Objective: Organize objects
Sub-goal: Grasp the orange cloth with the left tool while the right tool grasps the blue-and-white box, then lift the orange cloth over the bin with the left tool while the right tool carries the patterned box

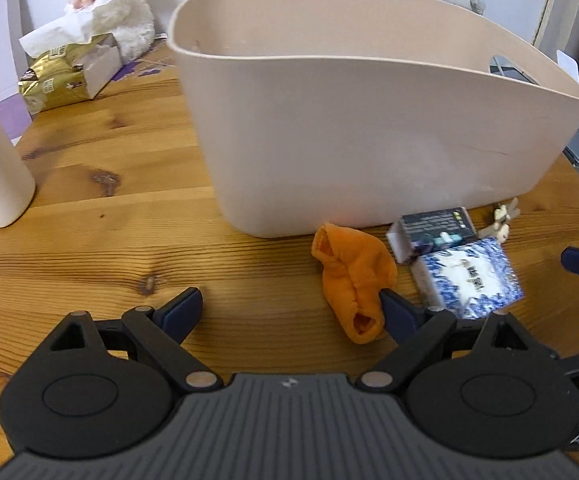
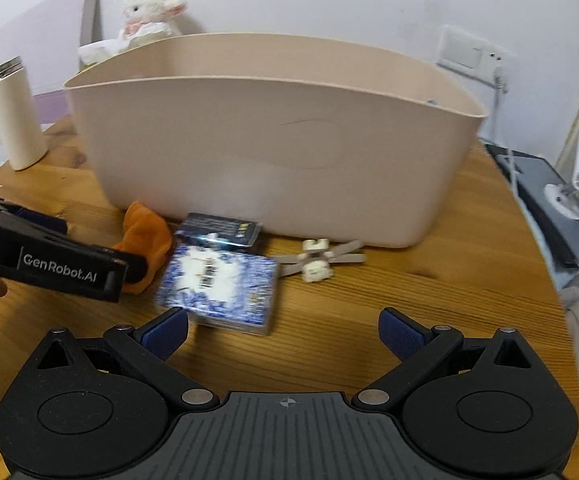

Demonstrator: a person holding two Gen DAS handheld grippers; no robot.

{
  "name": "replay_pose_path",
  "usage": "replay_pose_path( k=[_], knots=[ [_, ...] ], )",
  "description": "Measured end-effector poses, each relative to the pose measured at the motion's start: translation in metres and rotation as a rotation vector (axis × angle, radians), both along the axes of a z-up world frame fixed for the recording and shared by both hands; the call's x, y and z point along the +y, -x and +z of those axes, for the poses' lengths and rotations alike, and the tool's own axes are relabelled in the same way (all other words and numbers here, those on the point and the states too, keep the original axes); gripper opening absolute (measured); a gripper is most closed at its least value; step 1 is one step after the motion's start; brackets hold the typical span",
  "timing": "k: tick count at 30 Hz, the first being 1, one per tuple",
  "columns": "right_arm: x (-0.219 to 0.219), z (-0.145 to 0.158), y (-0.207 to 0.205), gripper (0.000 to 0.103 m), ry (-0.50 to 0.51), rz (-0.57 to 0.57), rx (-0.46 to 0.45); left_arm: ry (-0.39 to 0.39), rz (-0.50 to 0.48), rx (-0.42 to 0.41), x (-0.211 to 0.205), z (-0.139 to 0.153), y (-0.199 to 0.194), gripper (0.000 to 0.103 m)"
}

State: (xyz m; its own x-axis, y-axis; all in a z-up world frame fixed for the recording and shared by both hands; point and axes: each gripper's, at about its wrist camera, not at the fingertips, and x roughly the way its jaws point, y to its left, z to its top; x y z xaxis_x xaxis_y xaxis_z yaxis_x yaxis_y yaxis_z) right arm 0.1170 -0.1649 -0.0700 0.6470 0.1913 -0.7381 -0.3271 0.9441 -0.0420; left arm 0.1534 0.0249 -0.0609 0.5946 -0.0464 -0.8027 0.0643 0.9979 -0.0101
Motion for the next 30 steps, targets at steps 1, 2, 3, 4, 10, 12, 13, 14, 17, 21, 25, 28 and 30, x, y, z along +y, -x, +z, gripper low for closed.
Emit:
replay_pose_path(
  k=[1, 2, 3, 4, 10, 12, 13, 14, 17, 21, 25, 28, 30],
  knots=[
    [0.003, -0.001, 0.000, 0.103, 0.002, 0.005, 0.001, -0.006, 0.007, -0.004, 0.003, -0.001, 0.001, 0.095],
    [0.007, -0.002, -0.001, 0.103, 0.003, 0.009, 0.002, -0.006, 0.010, -0.009, 0.006, -0.001, 0.001, 0.095],
    [0.010, -0.003, -0.001, 0.103, 0.003, 0.014, 0.004, -0.005, 0.012, -0.012, 0.009, -0.001, 0.002, 0.095],
    [0.013, -0.005, -0.002, 0.103, 0.001, 0.017, 0.008, -0.004, 0.013, -0.014, 0.012, -0.001, 0.002, 0.095],
    [0.027, -0.012, -0.007, 0.103, -0.009, 0.023, 0.022, 0.000, -0.023, -0.033, 0.012, -0.002, 0.003, 0.093],
    [0.029, -0.012, -0.010, 0.103, -0.010, 0.022, 0.019, 0.004, -0.034, -0.039, 0.011, -0.001, 0.005, 0.090],
    [0.030, -0.012, -0.010, 0.101, -0.010, 0.018, 0.015, 0.005, -0.039, -0.044, 0.010, -0.001, 0.006, 0.084],
    [0.031, -0.012, -0.010, 0.099, -0.012, 0.016, 0.013, 0.007, -0.049, -0.051, 0.009, 0.000, 0.006, 0.076],
    [0.030, -0.010, -0.010, 0.086, -0.033, 0.014, 0.012, 0.015, -0.070, -0.059, 0.009, 0.003, 0.009, 0.058],
    [0.028, -0.006, -0.008, 0.066, -0.036, 0.018, 0.005, 0.044, -0.097, -0.052, 0.009, 0.006, 0.013, 0.028],
    [0.024, -0.004, -0.003, 0.061, -0.033, 0.007, 0.004, 0.079, -0.082, -0.040, 0.012, 0.007, 0.017, 0.011],
    [0.016, -0.002, 0.002, 0.061, -0.044, -0.008, 0.006, 0.088, -0.076, -0.043, 0.013, 0.008, 0.023, 0.011],
    [0.010, 0.000, 0.006, 0.061, -0.052, -0.022, 0.002, 0.092, -0.079, -0.045, 0.014, 0.009, 0.028, 0.010]
  ],
)
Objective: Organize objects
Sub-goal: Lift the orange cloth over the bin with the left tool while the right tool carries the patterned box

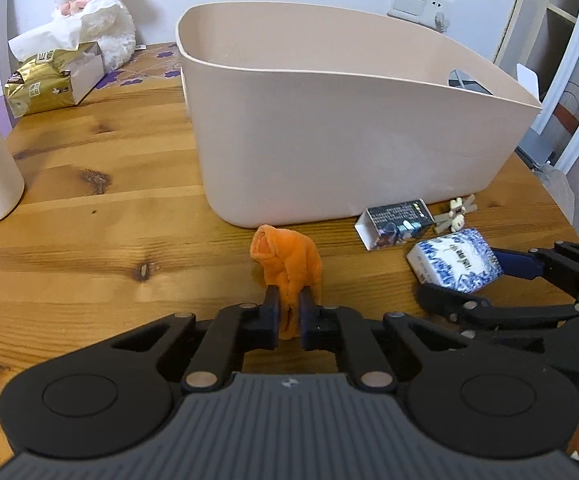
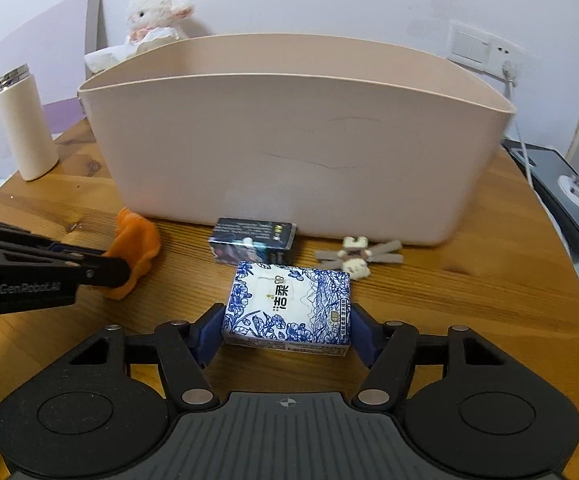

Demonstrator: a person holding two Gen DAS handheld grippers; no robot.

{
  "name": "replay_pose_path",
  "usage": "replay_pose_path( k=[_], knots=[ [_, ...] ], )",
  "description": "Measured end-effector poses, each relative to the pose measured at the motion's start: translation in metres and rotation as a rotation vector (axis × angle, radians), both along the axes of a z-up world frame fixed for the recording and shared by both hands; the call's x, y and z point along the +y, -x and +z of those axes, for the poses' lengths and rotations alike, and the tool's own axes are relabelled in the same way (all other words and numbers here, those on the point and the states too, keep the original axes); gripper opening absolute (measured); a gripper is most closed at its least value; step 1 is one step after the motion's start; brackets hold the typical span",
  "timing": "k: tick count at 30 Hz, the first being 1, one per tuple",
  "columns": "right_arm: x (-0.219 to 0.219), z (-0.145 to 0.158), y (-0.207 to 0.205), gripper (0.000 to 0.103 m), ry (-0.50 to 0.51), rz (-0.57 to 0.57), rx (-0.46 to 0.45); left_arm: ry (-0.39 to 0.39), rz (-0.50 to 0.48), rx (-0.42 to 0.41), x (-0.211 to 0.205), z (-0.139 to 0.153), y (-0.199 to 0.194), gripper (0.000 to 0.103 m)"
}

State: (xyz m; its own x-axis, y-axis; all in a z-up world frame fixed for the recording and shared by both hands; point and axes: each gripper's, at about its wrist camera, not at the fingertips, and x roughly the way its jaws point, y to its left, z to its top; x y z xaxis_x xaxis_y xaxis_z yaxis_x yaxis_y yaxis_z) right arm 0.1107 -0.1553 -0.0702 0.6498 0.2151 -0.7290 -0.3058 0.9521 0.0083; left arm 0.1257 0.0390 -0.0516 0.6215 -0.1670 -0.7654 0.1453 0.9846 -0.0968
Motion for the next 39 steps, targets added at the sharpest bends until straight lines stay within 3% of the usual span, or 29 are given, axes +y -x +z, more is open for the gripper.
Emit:
replay_pose_path(
  k=[11, 22, 33, 39],
  knots=[
    [-0.029, 0.037, 0.024, 0.061, -0.043, -0.058, -0.094, 0.032, -0.008, -0.069, 0.000, 0.028, 0.024, 0.010],
    [-0.048, 0.085, 0.034, 0.061, -0.079, -0.111, -0.277, 0.044, -0.019, -0.197, -0.001, 0.079, 0.039, 0.010],
    [-0.043, 0.118, 0.014, 0.061, -0.098, -0.122, -0.392, 0.010, 0.018, -0.346, 0.002, 0.131, 0.020, 0.010],
    [-0.038, 0.130, -0.009, 0.061, -0.095, -0.122, -0.416, -0.014, 0.020, -0.365, -0.006, 0.138, -0.008, 0.010]
  ],
)
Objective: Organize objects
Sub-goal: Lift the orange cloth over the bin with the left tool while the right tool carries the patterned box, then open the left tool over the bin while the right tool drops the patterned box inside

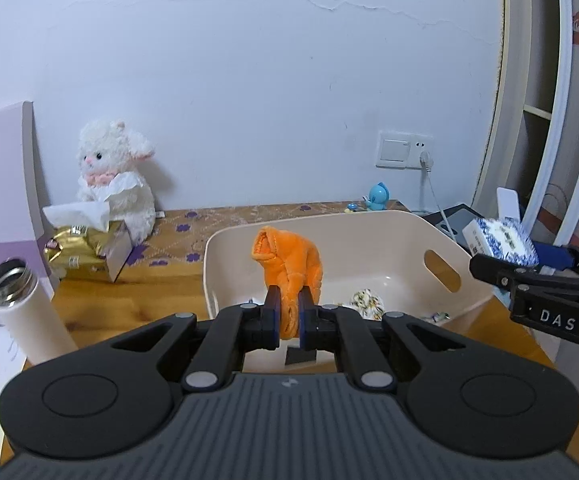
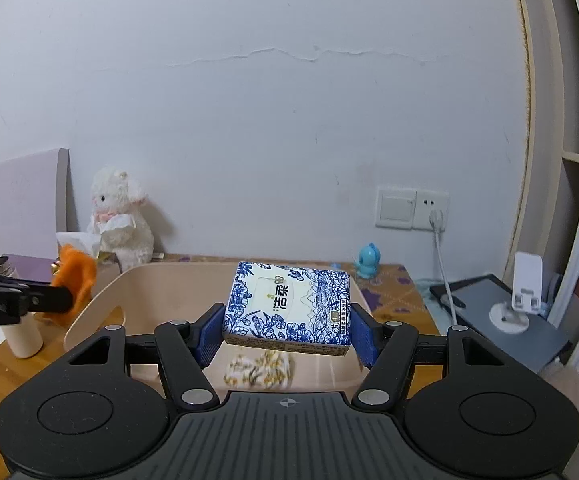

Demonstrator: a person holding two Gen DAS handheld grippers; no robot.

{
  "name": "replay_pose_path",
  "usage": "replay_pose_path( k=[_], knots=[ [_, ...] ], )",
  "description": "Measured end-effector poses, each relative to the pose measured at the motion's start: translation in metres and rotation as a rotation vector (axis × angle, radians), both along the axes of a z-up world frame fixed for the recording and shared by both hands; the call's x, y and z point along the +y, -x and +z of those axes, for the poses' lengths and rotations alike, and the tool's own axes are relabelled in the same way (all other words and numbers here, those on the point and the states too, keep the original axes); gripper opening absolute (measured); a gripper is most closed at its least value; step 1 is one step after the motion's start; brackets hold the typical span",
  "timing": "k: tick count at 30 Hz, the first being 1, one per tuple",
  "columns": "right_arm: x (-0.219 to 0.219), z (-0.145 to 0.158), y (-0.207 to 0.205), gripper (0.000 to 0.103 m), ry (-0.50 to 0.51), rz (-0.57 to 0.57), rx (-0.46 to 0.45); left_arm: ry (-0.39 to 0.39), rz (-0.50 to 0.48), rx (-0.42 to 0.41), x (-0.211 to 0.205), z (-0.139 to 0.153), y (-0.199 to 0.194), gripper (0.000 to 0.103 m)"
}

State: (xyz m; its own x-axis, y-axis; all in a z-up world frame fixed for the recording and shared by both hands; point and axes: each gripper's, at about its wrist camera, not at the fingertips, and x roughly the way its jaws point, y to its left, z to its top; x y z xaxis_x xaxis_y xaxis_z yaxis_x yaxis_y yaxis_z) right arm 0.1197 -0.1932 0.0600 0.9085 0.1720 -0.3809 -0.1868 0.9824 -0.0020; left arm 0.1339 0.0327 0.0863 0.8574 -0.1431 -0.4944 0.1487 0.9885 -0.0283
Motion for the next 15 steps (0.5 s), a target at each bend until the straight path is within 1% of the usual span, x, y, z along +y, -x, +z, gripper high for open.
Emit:
replay_pose_path(
  k=[3, 5, 8, 15],
  knots=[
    [0.006, 0.000, -0.013, 0.061, 0.018, 0.000, -0.002, -0.016, 0.007, 0.014, -0.006, -0.007, -0.019, 0.010],
    [0.008, -0.003, -0.024, 0.061, 0.030, -0.009, 0.006, -0.020, 0.029, 0.030, -0.009, -0.015, -0.034, 0.010],
    [0.011, -0.014, -0.042, 0.061, 0.020, -0.010, 0.058, -0.010, 0.047, 0.067, -0.014, -0.027, -0.055, 0.010],
    [0.020, -0.045, -0.072, 0.061, 0.053, -0.009, 0.144, -0.040, 0.072, 0.170, -0.020, -0.059, -0.088, 0.010]
  ],
)
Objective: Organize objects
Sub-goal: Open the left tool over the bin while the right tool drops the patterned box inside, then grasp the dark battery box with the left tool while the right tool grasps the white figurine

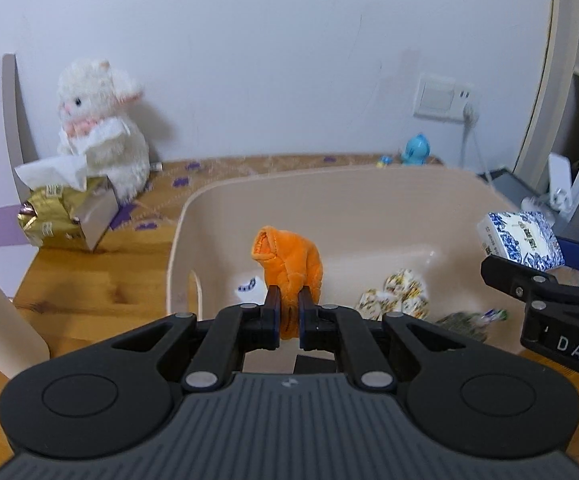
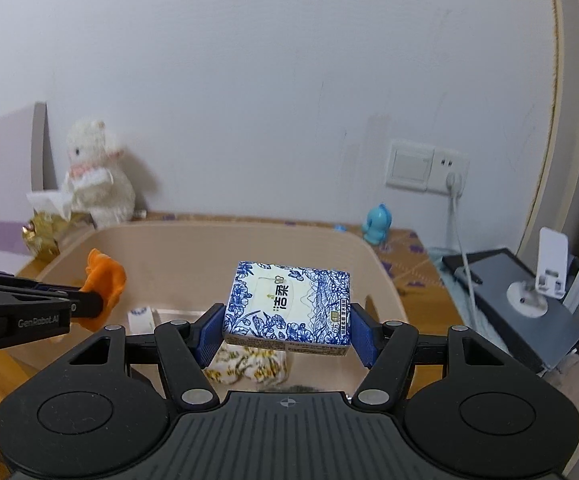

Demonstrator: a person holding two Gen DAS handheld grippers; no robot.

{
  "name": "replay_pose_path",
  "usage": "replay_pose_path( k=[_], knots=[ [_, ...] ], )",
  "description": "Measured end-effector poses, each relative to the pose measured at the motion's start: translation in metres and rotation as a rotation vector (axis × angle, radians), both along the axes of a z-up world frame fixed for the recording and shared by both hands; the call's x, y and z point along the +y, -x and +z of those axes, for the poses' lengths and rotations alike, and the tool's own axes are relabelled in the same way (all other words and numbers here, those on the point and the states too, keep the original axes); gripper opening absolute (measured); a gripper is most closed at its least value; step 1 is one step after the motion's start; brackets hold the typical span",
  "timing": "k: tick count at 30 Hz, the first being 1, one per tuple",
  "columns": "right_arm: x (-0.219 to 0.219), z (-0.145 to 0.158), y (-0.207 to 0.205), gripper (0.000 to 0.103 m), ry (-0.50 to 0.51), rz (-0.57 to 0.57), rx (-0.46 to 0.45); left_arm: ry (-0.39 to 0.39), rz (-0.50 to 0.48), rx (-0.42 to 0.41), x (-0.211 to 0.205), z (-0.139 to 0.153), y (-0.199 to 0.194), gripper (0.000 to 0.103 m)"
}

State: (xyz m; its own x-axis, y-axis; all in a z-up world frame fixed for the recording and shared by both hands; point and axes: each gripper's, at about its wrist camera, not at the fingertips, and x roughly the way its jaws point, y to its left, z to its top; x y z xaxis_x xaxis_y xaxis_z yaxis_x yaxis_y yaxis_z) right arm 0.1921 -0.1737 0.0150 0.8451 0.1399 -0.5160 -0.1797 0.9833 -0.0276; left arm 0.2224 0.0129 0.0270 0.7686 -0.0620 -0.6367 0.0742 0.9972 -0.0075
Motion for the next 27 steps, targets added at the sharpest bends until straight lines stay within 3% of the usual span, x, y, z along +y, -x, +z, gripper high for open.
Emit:
replay_pose_path(
  k=[8, 10, 12, 14, 15, 23, 27],
  knots=[
    [0.006, -0.018, -0.014, 0.063, 0.040, 0.027, 0.060, -0.043, 0.000, 0.050, -0.006, -0.018, -0.007, 0.012],
    [0.004, -0.017, -0.012, 0.068, 0.043, 0.030, 0.049, -0.045, 0.006, 0.042, -0.007, -0.015, -0.004, 0.014],
    [0.002, -0.012, -0.006, 0.070, 0.041, 0.034, 0.028, -0.044, 0.009, 0.035, -0.007, -0.011, 0.000, 0.025],
    [-0.002, -0.005, 0.001, 0.073, 0.047, 0.033, 0.002, -0.039, 0.020, 0.034, -0.005, -0.005, 0.006, 0.067],
    [-0.004, -0.002, 0.006, 0.076, 0.047, 0.033, -0.011, -0.036, 0.027, 0.029, -0.004, -0.002, 0.010, 0.074],
    [-0.022, 0.015, 0.042, 0.092, 0.027, 0.033, -0.022, 0.041, 0.011, 0.038, 0.006, 0.020, 0.046, 0.085],
    [-0.029, 0.016, 0.056, 0.098, 0.012, 0.038, -0.007, 0.012, 0.022, 0.024, 0.005, 0.025, 0.066, 0.094]
  ],
)
